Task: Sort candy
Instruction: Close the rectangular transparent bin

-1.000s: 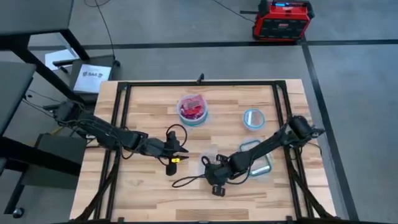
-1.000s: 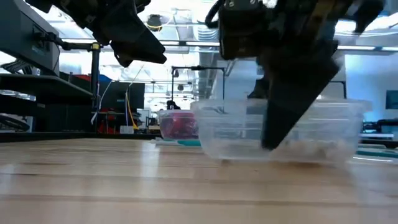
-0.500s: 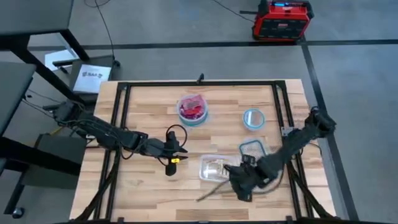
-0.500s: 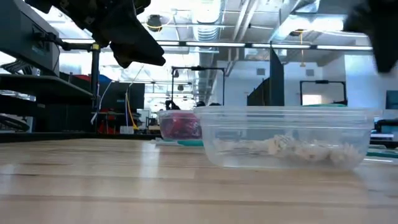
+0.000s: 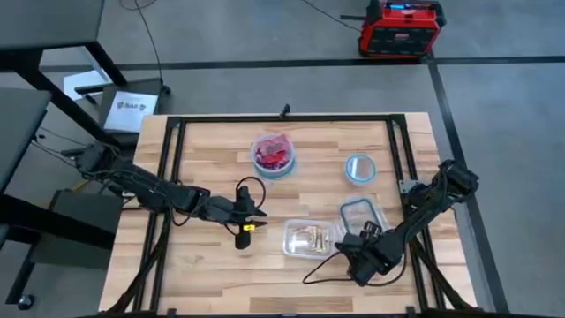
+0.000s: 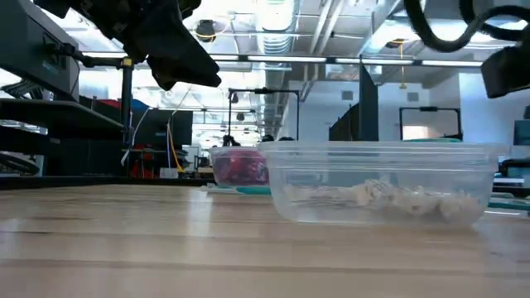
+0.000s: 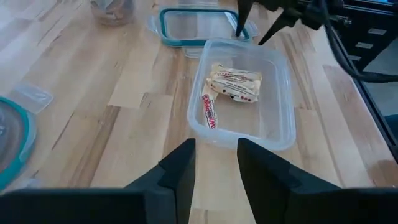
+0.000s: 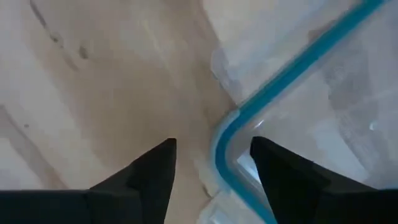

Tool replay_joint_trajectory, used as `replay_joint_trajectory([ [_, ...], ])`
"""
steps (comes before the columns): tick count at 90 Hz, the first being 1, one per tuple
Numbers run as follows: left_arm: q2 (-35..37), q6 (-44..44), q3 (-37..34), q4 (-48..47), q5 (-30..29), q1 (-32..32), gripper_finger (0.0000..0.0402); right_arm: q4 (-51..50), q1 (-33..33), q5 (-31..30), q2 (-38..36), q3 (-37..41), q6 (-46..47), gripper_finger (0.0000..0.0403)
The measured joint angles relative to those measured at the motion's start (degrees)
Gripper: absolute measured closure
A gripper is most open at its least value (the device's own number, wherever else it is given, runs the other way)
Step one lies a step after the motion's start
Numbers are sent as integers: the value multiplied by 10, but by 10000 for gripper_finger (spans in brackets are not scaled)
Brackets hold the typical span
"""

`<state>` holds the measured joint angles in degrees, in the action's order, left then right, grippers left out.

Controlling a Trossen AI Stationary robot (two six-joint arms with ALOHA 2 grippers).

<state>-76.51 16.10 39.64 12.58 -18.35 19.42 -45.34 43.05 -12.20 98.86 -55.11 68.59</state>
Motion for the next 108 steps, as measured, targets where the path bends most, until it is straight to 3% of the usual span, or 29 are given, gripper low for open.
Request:
replay_joint_trajectory([
  [12,0,0,0,0,0,0,295,0,-1,-7,0,14,0,252],
  [32,0,0,0,1,0,0,295,21,0,-1,3,29,-1,391],
  [58,0,0,0,5,0,0,295,21,10,2,-8,16,0,401],
  [72,0,-13,0,26,0,0,295,-4,31,6,-65,1,6,402],
  [108,0,-224,28,89,0,-11,295,3,96,-165,-293,1,5,403],
])
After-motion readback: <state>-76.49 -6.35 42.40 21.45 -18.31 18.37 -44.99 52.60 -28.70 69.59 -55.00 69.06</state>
